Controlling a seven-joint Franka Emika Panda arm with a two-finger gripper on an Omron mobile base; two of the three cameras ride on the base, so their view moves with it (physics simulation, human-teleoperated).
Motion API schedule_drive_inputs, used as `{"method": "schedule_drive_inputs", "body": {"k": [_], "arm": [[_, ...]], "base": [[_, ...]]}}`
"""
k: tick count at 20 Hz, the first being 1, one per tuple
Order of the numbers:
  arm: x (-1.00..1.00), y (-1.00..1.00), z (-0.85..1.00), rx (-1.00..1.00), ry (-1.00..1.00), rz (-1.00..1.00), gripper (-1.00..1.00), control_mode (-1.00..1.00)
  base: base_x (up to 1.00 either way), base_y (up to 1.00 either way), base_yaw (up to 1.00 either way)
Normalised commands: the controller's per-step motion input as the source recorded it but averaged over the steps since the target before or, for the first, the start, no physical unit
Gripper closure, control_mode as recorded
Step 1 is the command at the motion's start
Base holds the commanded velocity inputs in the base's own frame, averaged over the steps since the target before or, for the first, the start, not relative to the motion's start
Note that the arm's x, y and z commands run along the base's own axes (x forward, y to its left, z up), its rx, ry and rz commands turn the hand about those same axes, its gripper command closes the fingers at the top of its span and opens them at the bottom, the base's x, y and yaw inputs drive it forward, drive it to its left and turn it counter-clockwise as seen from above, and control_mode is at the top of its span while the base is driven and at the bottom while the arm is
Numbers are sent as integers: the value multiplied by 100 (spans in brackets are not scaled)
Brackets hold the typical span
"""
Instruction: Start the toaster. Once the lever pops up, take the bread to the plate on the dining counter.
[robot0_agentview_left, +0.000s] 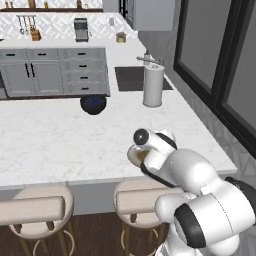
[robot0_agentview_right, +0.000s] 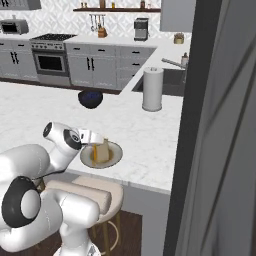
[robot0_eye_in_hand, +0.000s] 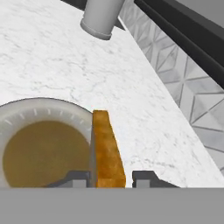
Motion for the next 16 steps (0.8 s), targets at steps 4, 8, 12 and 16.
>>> {"method": "schedule_drive_inputs", "body": {"k": [4, 8, 12, 16], "arm": [[19, 0, -5, 4, 0, 0, -100, -100], [0, 1, 0, 7, 0, 0, -100, -100], [1, 14, 0, 10, 0, 0, -100, -100], [24, 25, 11, 19, 0, 1, -100, -100]], "base": [[0, 0, 0], [0, 0, 0], [0, 0, 0], [0, 0, 0]]}}
